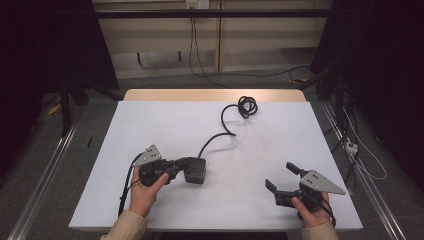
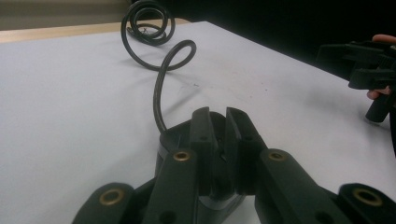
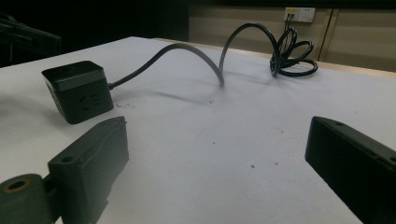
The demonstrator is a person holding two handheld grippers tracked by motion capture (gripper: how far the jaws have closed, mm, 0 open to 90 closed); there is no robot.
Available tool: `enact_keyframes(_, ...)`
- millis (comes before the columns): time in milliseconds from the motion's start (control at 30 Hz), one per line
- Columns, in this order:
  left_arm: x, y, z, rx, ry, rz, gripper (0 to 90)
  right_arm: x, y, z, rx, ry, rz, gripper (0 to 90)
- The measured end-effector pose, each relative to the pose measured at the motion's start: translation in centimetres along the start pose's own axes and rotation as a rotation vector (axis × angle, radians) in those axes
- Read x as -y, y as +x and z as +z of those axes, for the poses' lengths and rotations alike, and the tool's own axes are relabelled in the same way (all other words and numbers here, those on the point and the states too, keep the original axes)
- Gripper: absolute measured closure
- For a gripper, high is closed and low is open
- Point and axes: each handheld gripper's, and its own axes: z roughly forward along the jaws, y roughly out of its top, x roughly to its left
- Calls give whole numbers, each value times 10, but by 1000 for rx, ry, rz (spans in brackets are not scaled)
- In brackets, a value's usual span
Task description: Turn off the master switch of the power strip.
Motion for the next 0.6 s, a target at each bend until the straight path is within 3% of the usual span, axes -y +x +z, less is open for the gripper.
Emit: enact_keyframes(600, 0, -2, 4, 22, 23, 6, 900, 0, 0, 0, 0, 2, -2, 55)
